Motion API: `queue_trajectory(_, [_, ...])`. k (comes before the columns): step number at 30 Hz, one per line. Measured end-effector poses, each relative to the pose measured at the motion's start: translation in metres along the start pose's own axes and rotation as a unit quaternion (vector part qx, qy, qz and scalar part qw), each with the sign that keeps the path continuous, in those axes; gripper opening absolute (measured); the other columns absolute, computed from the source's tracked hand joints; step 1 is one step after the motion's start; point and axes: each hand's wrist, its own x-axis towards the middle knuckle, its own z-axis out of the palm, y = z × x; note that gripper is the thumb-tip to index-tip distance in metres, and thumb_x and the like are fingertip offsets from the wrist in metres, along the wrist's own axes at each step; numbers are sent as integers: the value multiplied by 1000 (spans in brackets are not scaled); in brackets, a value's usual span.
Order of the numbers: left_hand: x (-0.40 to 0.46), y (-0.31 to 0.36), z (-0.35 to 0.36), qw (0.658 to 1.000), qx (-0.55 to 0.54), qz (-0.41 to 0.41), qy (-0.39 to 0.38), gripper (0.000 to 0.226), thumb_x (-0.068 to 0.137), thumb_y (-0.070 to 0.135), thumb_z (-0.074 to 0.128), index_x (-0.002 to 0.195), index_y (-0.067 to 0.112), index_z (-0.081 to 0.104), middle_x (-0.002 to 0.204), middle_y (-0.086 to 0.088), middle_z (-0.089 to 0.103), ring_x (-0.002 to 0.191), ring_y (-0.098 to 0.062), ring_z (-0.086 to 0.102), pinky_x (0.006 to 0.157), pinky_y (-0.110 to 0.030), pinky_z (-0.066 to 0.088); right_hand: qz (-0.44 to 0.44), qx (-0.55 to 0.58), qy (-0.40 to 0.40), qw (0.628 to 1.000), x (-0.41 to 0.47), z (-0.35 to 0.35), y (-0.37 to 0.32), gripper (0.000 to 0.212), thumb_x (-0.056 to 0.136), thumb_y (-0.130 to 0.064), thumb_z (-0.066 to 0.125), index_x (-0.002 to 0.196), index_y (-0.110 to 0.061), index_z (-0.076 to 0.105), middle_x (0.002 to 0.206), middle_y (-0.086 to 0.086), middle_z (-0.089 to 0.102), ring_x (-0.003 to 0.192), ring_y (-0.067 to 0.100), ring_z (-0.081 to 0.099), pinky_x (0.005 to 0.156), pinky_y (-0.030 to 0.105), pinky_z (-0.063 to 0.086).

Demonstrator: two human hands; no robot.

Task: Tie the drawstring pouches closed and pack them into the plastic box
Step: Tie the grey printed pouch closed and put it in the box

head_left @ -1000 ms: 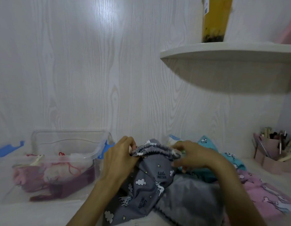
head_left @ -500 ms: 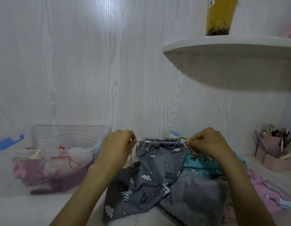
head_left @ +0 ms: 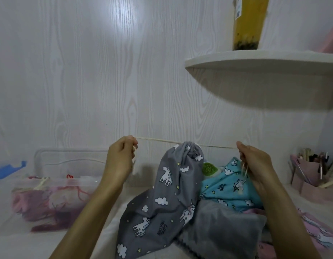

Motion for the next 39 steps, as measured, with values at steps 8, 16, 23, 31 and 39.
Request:
queue_trajectory(8, [6, -19, -20, 881, 458, 113, -44, 29, 99, 30, 35, 83, 29, 59, 84, 11, 65, 79, -16, 61, 65, -28, 40, 19, -433, -173, 884, -5, -17, -7, 27, 88, -37, 60, 74, -15, 62, 95, 9, 66, 81, 16, 56, 70, 26, 41])
queue_trajectory(16, [-4, -18, -9, 869, 464, 169, -46, 23, 96, 34, 47, 117, 29, 56, 111, 9, 62, 99, -15, 58, 74, -31, 46, -181, -347, -270, 880, -29, 38, -11, 41, 92, -41, 51, 130, -27, 48, 120, -13, 47, 115, 7, 44, 92, 21, 32])
queue_trajectory(23, [-29, -20, 30, 896, 397, 87, -177, 42, 96, 41, 44, 79, 12, 70, 77, -2, 71, 74, -15, 66, 68, -30, 49, -153, -364, -255, 883, -23, 51, 14, 9, 81, -32, 70, 81, -25, 64, 85, -1, 69, 82, 14, 64, 74, 32, 49])
queue_trajectory(31, [-29, -23, 39, 959, 258, 24, -118, 56, 98, 47, 32, 52, 16, 36, 50, 4, 42, 51, -11, 42, 53, -29, 31, -280, -345, -257, 858, -49, 65, -1, 11, 81, -22, 68, 86, -31, 64, 80, -11, 65, 74, 11, 61, 70, 35, 52])
queue_trajectory(39, [-21, -11, 19, 974, 197, 67, -93, 38, 93, 45, 49, 68, 24, 66, 64, 8, 69, 52, -2, 60, 59, -22, 41, -347, -408, -105, 838, -56, 73, -5, 15, 86, -18, 58, 90, -32, 64, 84, -8, 69, 78, 17, 62, 58, 27, 37])
